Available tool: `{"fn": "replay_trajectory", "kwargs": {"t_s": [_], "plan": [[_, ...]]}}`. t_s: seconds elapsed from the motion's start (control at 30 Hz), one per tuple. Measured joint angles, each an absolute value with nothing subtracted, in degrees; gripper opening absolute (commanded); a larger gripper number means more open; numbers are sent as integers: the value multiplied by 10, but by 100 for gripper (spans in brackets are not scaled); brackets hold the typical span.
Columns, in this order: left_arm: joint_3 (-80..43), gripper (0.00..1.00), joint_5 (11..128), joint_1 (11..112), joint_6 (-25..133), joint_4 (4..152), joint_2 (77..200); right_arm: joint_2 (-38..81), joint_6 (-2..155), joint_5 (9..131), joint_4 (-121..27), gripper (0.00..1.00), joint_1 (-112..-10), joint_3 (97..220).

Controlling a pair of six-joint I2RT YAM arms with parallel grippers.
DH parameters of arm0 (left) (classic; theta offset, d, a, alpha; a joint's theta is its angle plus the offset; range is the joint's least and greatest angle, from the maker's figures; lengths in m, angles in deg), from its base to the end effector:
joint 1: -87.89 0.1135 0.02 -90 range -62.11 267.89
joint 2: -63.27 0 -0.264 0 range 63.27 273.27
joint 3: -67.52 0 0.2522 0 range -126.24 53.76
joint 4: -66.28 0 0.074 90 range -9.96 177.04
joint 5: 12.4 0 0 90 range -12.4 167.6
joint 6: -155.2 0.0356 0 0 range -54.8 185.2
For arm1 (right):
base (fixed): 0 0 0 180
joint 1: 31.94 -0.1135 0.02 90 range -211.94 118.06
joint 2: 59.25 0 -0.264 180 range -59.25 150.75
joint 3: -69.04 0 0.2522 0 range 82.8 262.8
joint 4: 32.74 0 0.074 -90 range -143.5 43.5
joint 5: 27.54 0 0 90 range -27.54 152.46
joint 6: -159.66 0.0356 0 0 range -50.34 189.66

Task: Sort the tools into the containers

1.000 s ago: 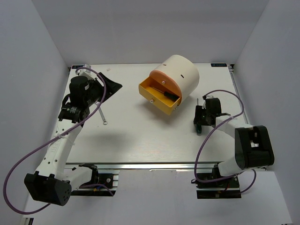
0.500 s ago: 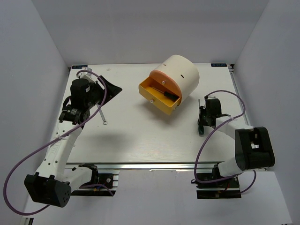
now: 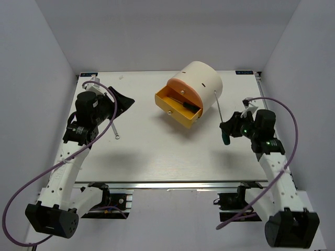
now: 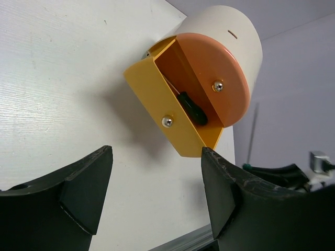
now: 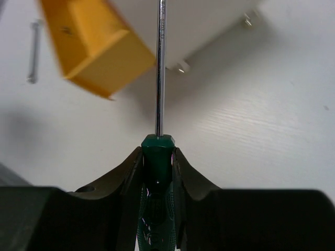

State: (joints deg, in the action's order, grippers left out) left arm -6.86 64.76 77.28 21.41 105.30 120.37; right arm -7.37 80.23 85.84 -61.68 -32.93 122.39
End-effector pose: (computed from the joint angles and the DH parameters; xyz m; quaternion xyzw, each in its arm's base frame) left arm 0.2132 -0.0480 0.3698 -0.1747 0.8062 -0.3372 0.4536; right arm 0.2035 0.0176 0.2785 -0.0349 0.8429 0.2235 0.4882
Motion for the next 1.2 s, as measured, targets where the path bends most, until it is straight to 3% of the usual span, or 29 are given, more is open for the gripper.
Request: {"fn": "replay_trajectory", "kwargs": {"t_s": [0.27, 0.4, 0.63, 0.93, 1.2], "plan": [[-68, 79, 649, 773, 224, 1053, 1204, -156, 753, 1021, -622, 0, -359, 1265], [-68, 79, 649, 773, 226, 1052, 1204, -124, 726, 1028, -628, 0, -453, 1300], [-68, 79, 648, 773, 226, 1050, 1202, 67, 750, 967, -673, 0, -598, 1479], [-36, 79, 650, 773, 222, 1048, 1155, 296, 813, 830, -836, 0, -606, 1758], [5, 80, 652, 773, 212, 1034, 1129, 403, 808, 744, -976, 0, -626, 1875]]}}
